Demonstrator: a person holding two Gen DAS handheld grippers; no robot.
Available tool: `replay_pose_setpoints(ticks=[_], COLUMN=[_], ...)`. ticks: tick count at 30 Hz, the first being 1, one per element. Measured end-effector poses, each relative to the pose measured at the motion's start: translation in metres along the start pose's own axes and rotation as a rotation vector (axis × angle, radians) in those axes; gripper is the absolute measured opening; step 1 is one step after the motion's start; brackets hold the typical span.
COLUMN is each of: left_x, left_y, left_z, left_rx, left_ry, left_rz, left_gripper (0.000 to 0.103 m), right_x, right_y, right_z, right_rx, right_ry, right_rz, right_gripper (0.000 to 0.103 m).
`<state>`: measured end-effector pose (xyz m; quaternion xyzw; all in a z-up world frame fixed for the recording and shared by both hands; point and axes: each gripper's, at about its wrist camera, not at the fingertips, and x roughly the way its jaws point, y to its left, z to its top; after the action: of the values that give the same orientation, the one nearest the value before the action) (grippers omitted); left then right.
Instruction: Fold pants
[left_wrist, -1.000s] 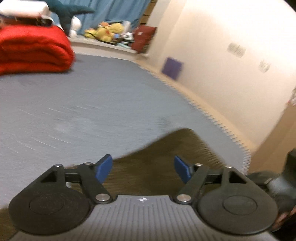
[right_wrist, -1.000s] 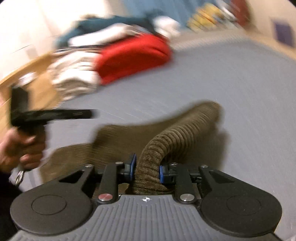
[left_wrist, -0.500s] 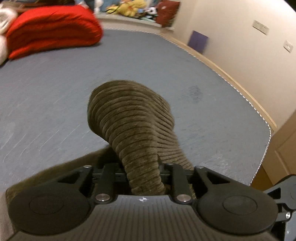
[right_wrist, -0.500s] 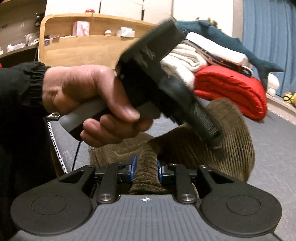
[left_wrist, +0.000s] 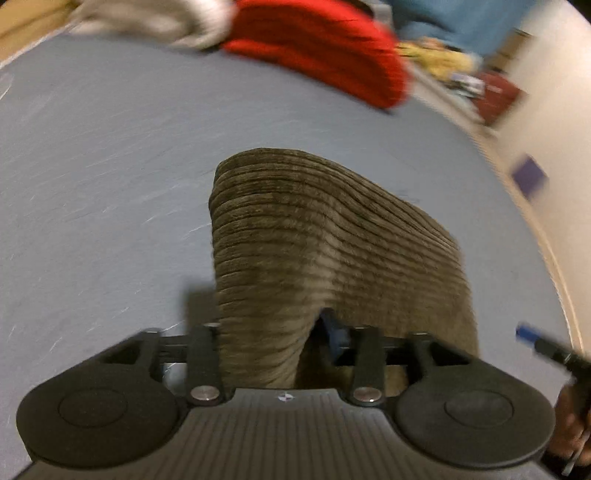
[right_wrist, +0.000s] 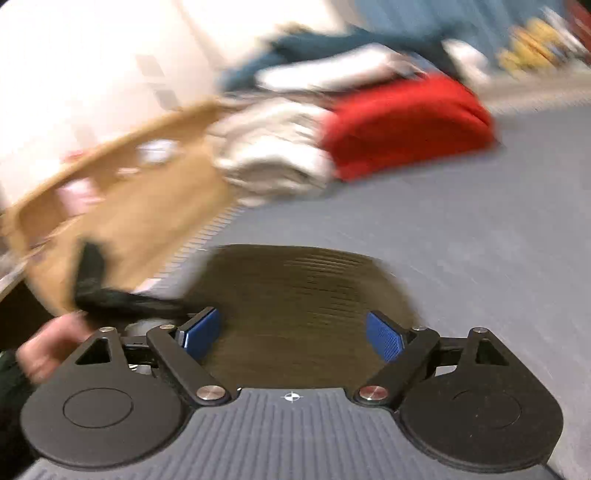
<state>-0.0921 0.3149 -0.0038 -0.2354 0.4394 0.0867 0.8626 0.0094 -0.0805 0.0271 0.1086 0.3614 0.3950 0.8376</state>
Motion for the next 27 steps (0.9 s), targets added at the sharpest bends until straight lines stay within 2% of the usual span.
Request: replay_pose_setpoints(ticks=[2,3,7,8,11,13,14,16,17,18,20,21,23,27], left_x=[0.013,0.019,0.039,0.043,0.062,0.073,0.080,0.083,0.084,0.082,0.081,0.081,0.078,0.084], left_y=[0.016,0.018,0.025,0.029,0.043,0.052,0.050,0.044,0.038,0.034,0.015,0.005,-0.013,-0.059], left_z=[0.005,0.005,0.015,0.018,0.016,0.012,0.011,0.009,0.009,0.008,0.011,0.013,0.015,0.021], left_rx=[-0.048,-0.052,-0.063,-0.077,-0.109,-0.144,-0.151,-0.125,-0.119,-0.112,-0.056,-0.035,-0.025,0.025], left_ry=[0.048,0.069,0.114,0.126,0.176,0.197,0.196,0.190,0.187,0.181,0.156,0.141,0.106,0.041], left_rz=[-0.015,-0.021,-0.043,-0.058,-0.097,-0.137,-0.153,-0.159,-0.159,-0.159,-0.113,-0.105,-0.145,-0.230], left_gripper=[0.081,0.086,0.093,0.097,0.098,0.098,0.098,0.094,0.085,0.080,0.073,0.063,0.052,0.046], right_x=[0.027,0.039,0.075,0.082,0.094,0.096,0.100,0.100,0.100,0.099,0.094,0.088,0.074,0.035], right_y=[-0.017,-0.025,-0.038,-0.035,-0.031,-0.030,-0.028,-0.026,-0.025,-0.023,-0.019,-0.019,-0.019,-0.029], right_z=[-0.006,-0.009,-0.024,-0.027,-0.035,-0.040,-0.041,-0.043,-0.044,-0.043,-0.041,-0.039,-0.032,-0.013], right_rx=[0.084,0.131,0.238,0.249,0.286,0.308,0.304,0.292,0.298,0.300,0.298,0.308,0.306,0.248], right_ry=[0.098,0.146,0.271,0.286,0.306,0.323,0.325,0.314,0.306,0.296,0.273,0.260,0.226,0.110], right_rz=[-0.048,-0.039,0.024,0.038,0.028,0.028,0.028,0.006,-0.007,-0.015,-0.019,-0.006,0.013,-0.041], right_gripper=[0.088,0.088,0.089,0.089,0.095,0.094,0.090,0.078,0.070,0.066,0.049,0.045,0.040,0.040])
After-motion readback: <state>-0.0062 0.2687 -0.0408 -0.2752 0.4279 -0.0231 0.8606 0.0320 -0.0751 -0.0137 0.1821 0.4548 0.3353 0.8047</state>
